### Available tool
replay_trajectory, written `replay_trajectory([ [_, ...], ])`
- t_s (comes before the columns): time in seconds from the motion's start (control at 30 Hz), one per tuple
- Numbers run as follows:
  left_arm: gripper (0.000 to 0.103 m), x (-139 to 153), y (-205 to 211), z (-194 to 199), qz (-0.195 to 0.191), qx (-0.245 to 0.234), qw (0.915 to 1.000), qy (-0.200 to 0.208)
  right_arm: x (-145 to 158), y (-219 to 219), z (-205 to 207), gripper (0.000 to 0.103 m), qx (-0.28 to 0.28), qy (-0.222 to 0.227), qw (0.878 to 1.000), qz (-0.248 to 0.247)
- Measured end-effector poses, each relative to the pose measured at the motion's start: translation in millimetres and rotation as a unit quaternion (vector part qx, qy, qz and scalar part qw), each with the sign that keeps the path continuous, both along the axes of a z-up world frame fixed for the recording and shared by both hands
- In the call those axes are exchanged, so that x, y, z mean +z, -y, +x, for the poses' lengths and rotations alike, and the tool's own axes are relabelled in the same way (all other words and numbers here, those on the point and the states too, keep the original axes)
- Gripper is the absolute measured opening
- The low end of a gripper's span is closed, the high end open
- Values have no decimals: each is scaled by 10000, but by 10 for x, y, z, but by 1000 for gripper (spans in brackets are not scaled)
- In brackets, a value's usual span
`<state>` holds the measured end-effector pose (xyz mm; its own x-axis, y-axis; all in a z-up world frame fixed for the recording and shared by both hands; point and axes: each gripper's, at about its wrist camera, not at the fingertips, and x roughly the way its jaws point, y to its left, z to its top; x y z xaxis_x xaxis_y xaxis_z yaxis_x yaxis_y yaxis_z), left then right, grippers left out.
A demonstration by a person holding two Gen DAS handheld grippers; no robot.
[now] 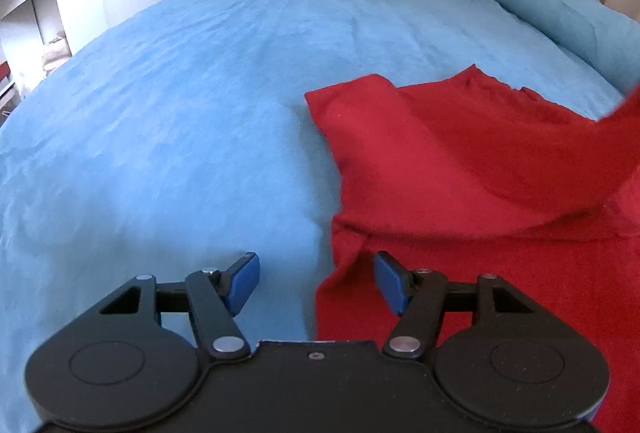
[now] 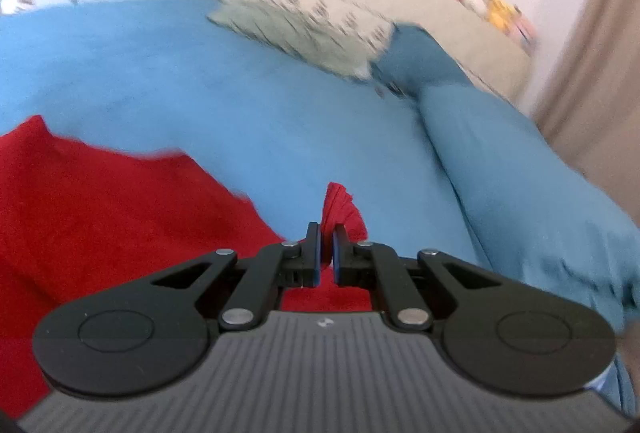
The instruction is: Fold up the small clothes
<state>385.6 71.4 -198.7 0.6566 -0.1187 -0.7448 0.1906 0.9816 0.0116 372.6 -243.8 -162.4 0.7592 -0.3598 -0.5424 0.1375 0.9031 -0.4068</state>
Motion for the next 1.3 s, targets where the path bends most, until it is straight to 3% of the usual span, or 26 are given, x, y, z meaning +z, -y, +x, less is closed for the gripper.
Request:
replay_trajectory([
  [0.2, 68, 4, 48, 51, -12, -93, 10000, 21, -376, 363, -99, 21, -527, -414, 9970, 385],
  [0.37, 68, -14, 82, 96, 26, -55, 10000, 46, -350, 451, -270, 21, -726, -81, 9942, 790],
  [0.57, 73, -50, -49, 108, 137, 370, 9991, 133, -718, 562, -415, 25, -1215, -473, 9857, 1064],
  [0.63, 74, -51, -162, 80, -56, 483, 9988, 62, -757, 602, -511, 32, -1285, -358, 9834, 1233],
  [0.67, 74, -35, -190, 65, -79, 498, 9987, 49, -747, 611, -523, 43, -1318, -338, 9827, 1257],
  [0.7, 73, 2, -208, 33, -76, 510, 9986, 70, -729, 615, -539, 75, -1416, -335, 9821, 1196],
  [0.77, 72, 121, -215, -38, -152, 448, 9986, 225, -673, 598, -609, 101, -1671, -145, 9814, 932],
  [0.9, 78, 431, -53, -135, -283, 113, 9963, 810, -503, 533, -823, 101, -868, 495, 9806, 1686],
  [0.97, 88, 530, 111, -118, -248, -166, 9944, 1017, -492, 465, -818, 101, -562, 505, 9802, 1830],
  [1.1, 88, 548, 394, 39, -217, -680, 9892, 1283, -598, 396, -648, 101, -267, 368, 9779, 2039],
  [1.3, 88, 220, 533, 519, -453, -723, 9933, 774, -702, 481, -490, 101, -176, 184, 9783, 2054],
])
